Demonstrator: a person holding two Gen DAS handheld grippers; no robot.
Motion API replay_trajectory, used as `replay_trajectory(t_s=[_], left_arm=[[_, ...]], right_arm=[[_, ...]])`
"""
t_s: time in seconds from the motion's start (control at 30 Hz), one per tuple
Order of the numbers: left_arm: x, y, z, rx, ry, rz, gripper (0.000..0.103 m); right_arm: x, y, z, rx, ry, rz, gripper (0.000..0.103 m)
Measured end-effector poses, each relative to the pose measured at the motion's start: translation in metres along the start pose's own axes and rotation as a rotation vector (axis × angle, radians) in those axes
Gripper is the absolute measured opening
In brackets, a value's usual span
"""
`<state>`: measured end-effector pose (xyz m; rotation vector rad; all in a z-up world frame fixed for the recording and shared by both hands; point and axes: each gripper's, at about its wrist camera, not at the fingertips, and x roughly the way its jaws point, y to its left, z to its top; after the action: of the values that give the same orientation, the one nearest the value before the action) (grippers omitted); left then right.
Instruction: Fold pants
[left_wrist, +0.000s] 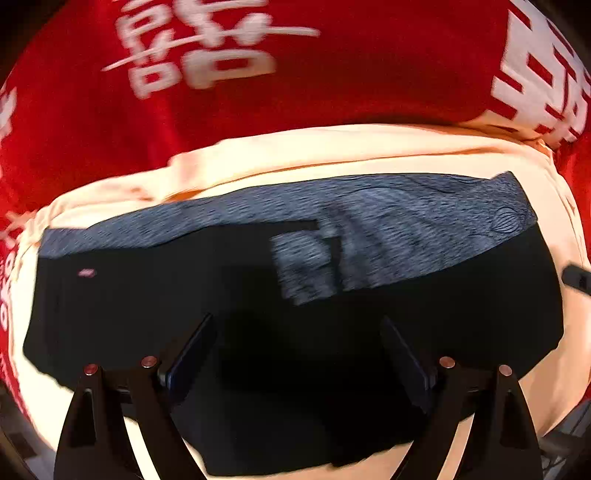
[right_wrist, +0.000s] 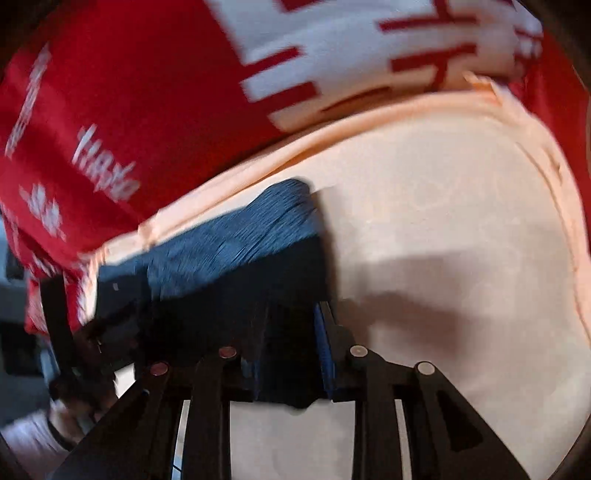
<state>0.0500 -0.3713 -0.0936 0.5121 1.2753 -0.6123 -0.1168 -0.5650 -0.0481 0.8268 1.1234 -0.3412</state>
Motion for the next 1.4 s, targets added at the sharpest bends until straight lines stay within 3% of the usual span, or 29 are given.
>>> replay_trajectory(t_s=[0.2, 0.27, 0.37, 0.53, 0.57, 0.6, 0.67, 1.0, 1.2, 1.4], left_arm=[[-0.024, 0.035, -0.019, -0.096, 0.003, 0.069, 0.091], [-0.029, 0.051, -0.030, -0.148, 0.005, 0.075, 0.091], [-0.029, 0.073, -0.049, -0.208, 0.020, 0.084, 0.091], [-0.020, 0.094, -0.071, -0.248, 0.050, 0.088, 0.091], [-0.018, 0.096, -0.071, -0.256, 0.059, 0.088, 0.091], [-0.016, 0.098, -0.069, -0.263, 0.067, 0.092, 0.091], [-0.013, 0.101, -0.066, -0.272, 0.077, 0.091, 0.091], [-0.018, 0.122, -0.066, -0.282, 0.089, 0.060, 0.091], [-0.019, 0.137, -0.072, -0.289, 0.093, 0.046, 0.091], [-0.019, 0.156, -0.076, -0.298, 0.089, 0.039, 0.091]], right_arm=[[0.014, 0.081, -0.030, -0.255, 0.046, -0.012, 0.028], [0.029, 0.114, -0.047, -0.424, 0.067, -0.051, 0.031], [0.045, 0.156, -0.066, -0.656, 0.035, -0.103, 0.044], [0.079, 0.190, -0.075, -0.807, 0.042, -0.119, 0.044], [0.089, 0.191, -0.074, -0.807, 0.066, -0.135, 0.042], [0.099, 0.190, -0.071, -0.780, 0.108, -0.124, 0.024], [0.101, 0.192, -0.067, -0.732, 0.131, -0.102, 0.018], [0.094, 0.209, -0.091, -0.689, 0.197, -0.122, 0.017], [0.070, 0.210, -0.078, -0.580, 0.064, -0.221, 0.017], [0.095, 0.208, -0.060, -0.459, 0.086, -0.281, 0.018]])
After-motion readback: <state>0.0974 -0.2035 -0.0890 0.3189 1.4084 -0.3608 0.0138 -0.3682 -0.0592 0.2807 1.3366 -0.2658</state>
